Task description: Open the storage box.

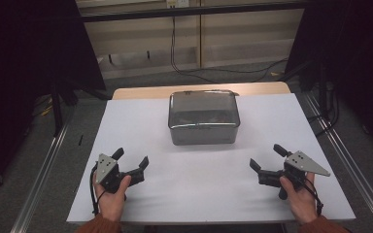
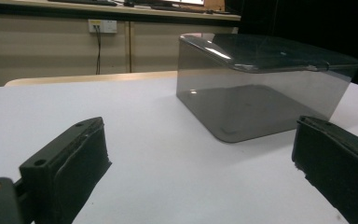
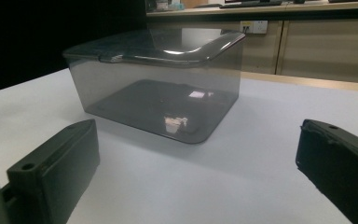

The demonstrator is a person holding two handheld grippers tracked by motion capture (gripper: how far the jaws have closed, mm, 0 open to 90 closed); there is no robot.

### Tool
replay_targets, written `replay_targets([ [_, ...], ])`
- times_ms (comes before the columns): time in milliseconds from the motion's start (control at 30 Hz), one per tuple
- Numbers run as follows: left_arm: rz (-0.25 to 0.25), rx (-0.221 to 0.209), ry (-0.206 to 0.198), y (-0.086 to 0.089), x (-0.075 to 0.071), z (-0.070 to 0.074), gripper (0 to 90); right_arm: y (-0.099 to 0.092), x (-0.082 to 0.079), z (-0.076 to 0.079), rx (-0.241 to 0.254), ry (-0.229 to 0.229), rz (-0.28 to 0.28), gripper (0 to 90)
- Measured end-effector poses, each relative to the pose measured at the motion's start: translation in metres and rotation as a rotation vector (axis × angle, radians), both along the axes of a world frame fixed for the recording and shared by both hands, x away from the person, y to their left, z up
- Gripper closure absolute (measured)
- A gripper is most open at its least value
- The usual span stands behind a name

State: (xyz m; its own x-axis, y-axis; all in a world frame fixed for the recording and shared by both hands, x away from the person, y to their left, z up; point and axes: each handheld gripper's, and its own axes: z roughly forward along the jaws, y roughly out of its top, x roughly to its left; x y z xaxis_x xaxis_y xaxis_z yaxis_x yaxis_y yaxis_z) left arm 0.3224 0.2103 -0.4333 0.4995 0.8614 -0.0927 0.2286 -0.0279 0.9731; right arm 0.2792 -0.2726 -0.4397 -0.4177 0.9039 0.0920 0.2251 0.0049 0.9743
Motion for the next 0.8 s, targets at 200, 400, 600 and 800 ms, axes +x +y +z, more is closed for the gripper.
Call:
replay_targets([
  [200,-0.013,0.003,-0.003,-0.003,-0.002,-0.001,3.4,0.012,0.006,0.002,-0.009,-0.001,0.015,0.0],
  [400,-0.021,0.004,-0.006,-0.003,-0.002,0.0,3.4,0.031,0.016,0.004,-0.036,-0.012,0.055,0.4],
  [600,-0.023,0.005,0.008,-0.002,-0.001,-0.001,4.0,0.045,0.026,0.002,-0.071,0.007,0.09,0.0],
  [800,-0.021,0.014,0.002,0.0,-0.002,0.0,4.0,0.056,0.029,0.0,-0.109,0.002,0.133,0.0],
])
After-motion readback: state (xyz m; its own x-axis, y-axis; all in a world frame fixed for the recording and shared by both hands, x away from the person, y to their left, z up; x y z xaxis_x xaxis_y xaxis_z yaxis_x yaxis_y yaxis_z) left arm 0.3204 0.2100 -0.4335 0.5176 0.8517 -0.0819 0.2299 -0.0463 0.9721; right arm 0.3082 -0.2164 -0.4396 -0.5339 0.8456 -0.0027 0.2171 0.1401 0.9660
